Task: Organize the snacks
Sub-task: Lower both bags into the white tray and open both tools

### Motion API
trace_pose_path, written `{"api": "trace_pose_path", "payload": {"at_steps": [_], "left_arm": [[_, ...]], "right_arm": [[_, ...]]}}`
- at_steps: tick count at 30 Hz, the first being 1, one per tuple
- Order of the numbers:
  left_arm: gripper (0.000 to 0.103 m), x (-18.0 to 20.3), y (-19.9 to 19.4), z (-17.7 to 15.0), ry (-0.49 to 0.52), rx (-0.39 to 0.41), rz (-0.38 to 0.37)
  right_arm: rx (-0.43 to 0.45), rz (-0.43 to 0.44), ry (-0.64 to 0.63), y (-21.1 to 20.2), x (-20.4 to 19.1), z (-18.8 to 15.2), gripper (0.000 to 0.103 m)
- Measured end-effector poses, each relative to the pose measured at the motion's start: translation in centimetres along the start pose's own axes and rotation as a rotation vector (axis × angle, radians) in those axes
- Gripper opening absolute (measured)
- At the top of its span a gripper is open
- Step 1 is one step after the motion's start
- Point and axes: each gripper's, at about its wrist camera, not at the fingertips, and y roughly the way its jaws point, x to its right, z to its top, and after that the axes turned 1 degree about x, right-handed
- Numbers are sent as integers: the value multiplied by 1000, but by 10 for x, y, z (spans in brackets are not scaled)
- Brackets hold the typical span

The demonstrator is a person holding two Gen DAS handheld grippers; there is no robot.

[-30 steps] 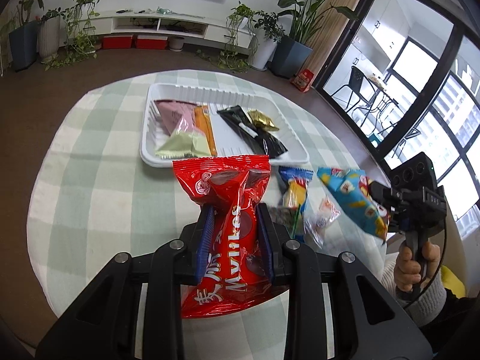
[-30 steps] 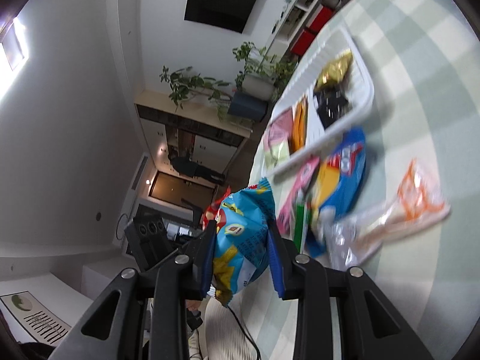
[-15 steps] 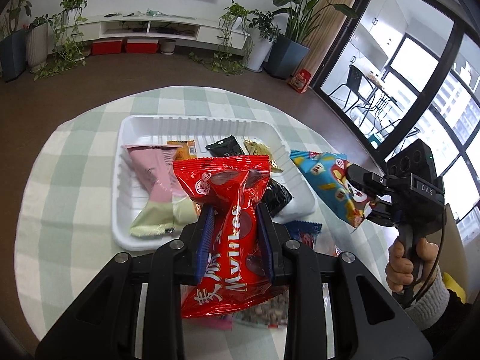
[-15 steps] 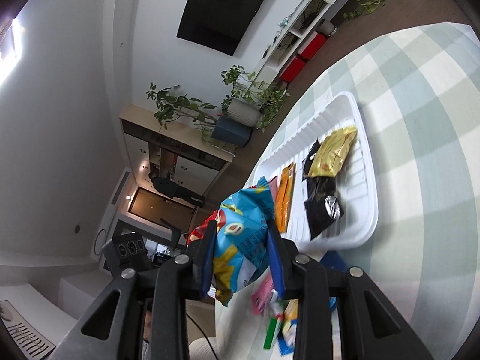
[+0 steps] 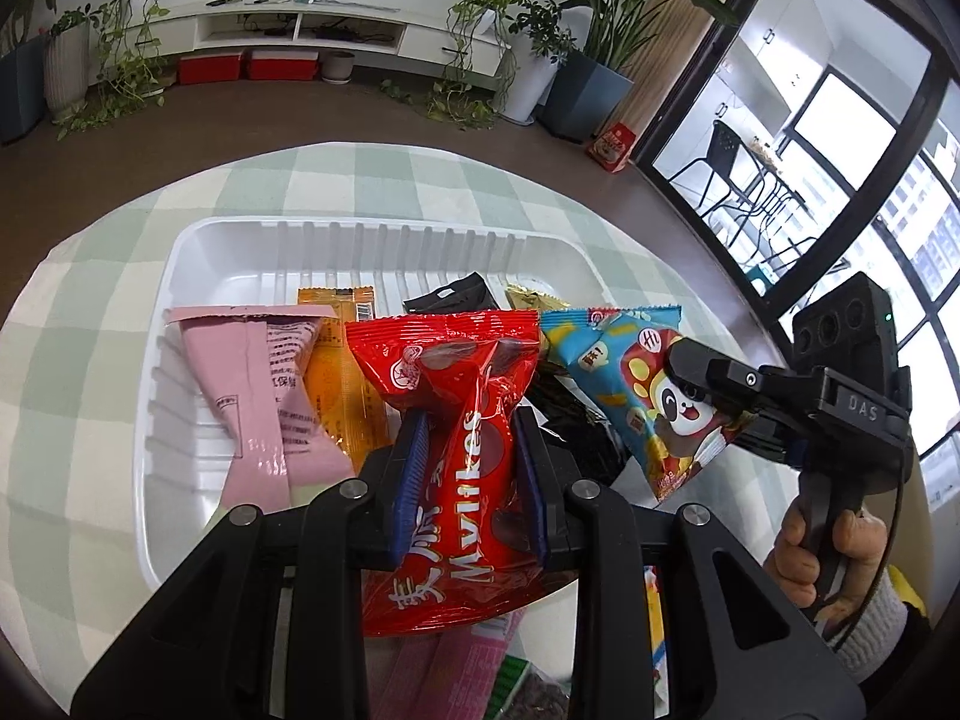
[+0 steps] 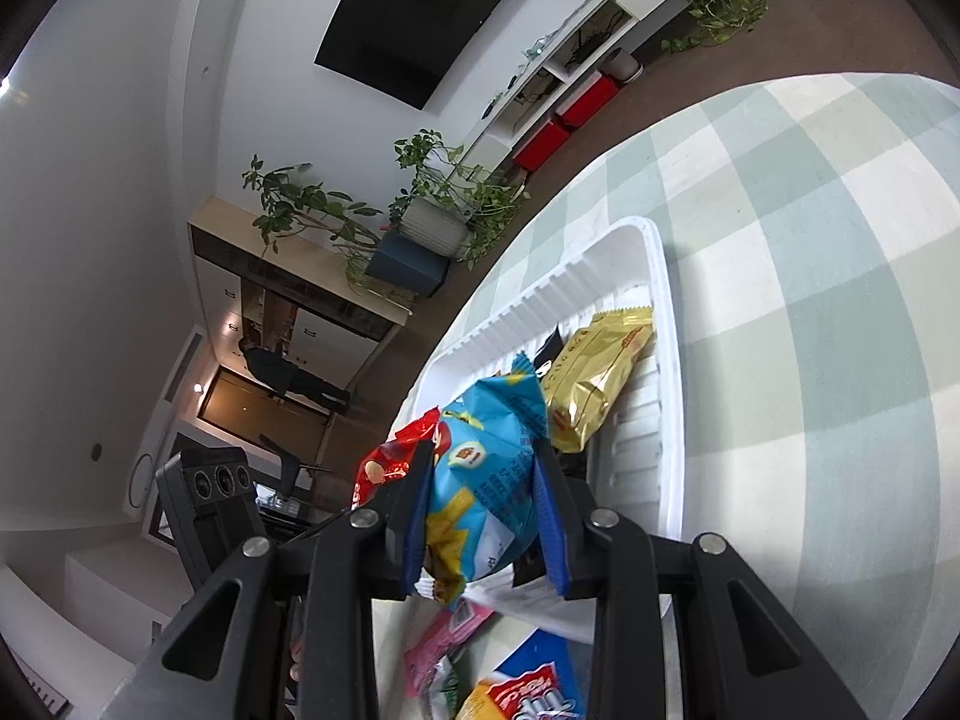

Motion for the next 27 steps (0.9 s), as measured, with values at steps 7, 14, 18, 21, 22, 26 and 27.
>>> {"api": "trace_pose_path", "payload": {"at_steps": [7,14,18,21,22,26,27], "left_arm": [[27,-3,15,2,-15,13,35],[28,7,10,9,41,54,88],[28,14,-5,7,68,76,105],[28,18,-24,-2,74,97,108],[28,19,-30,-6,77,102,109],[28,25,-56,-32,110,114,127],[28,26,-59,-38,117,112,129]], "right_arm": [[2,-71,-87,7,-6,6,37],[53,-151,-207,-2,-25,4,56],[75,-160,-279,-12,-41,2,58],[84,-165,-322,-20,-54,-4,63],[84,-165,-337,-23,-59,-7,63],[88,-174,-386,-40,-75,-22,63],[87,-174,-396,-43,-79,-28,64]]}}
